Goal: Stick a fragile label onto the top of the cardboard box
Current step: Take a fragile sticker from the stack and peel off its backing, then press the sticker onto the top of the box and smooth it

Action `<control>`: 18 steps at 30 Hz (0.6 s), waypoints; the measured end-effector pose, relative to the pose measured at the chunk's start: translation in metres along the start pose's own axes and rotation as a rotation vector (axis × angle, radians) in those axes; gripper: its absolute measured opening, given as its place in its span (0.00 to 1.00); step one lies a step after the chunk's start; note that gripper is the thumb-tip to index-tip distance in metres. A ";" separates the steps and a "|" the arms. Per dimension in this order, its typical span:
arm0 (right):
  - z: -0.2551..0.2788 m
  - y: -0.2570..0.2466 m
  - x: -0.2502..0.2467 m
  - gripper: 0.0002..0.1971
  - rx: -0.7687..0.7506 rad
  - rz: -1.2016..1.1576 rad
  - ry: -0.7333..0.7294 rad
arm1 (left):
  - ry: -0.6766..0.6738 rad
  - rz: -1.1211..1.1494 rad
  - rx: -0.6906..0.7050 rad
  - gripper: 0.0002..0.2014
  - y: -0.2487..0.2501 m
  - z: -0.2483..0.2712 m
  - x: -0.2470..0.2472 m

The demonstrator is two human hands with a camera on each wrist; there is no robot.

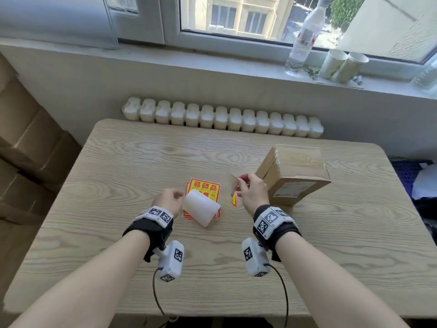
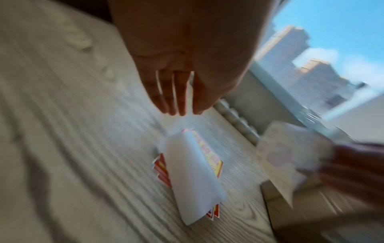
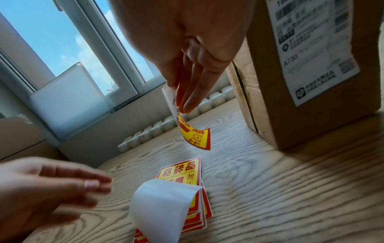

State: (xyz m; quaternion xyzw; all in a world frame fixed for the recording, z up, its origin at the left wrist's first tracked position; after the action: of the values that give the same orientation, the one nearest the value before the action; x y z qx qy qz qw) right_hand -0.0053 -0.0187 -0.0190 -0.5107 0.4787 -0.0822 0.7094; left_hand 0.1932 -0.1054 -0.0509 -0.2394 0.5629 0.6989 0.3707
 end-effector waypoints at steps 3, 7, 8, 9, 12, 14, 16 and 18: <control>0.006 -0.012 -0.006 0.09 -0.043 -0.004 -0.013 | -0.054 0.034 0.220 0.12 0.045 0.009 -0.013; 0.011 -0.023 -0.011 0.10 -0.119 -0.024 -0.033 | -0.121 0.228 0.209 0.10 0.095 0.015 -0.019; 0.011 -0.028 -0.014 0.11 -0.140 -0.020 -0.041 | -0.114 0.257 0.202 0.11 0.105 0.015 -0.021; 0.011 -0.030 -0.015 0.11 -0.158 -0.013 -0.054 | -0.118 0.265 0.189 0.12 0.110 0.016 -0.023; 0.013 -0.043 -0.028 0.12 -0.233 -0.004 -0.056 | -0.120 0.258 0.201 0.15 0.129 0.020 -0.032; 0.015 -0.052 -0.032 0.14 -0.284 0.008 -0.080 | -0.118 0.268 0.202 0.13 0.136 0.019 -0.035; 0.017 -0.060 -0.039 0.14 -0.333 -0.009 -0.101 | -0.093 0.297 0.203 0.15 0.144 0.021 -0.038; 0.016 -0.067 -0.044 0.14 -0.358 -0.043 -0.114 | -0.056 0.314 0.228 0.16 0.151 0.021 -0.043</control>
State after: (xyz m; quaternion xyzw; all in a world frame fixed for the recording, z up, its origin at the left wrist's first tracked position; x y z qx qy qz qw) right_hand 0.0083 -0.0132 0.0611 -0.6428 0.4337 0.0182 0.6312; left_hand 0.1022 -0.1091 0.0784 -0.0857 0.6582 0.6862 0.2975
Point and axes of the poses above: each hand's wrist, its own z-axis away from the middle knuckle, its own x-axis out of the palm, y = z × x, the point moved 1 cm from there along -z, towards the middle knuckle, and after that the axes turned 15 degrees about y, right-handed, at the moved point
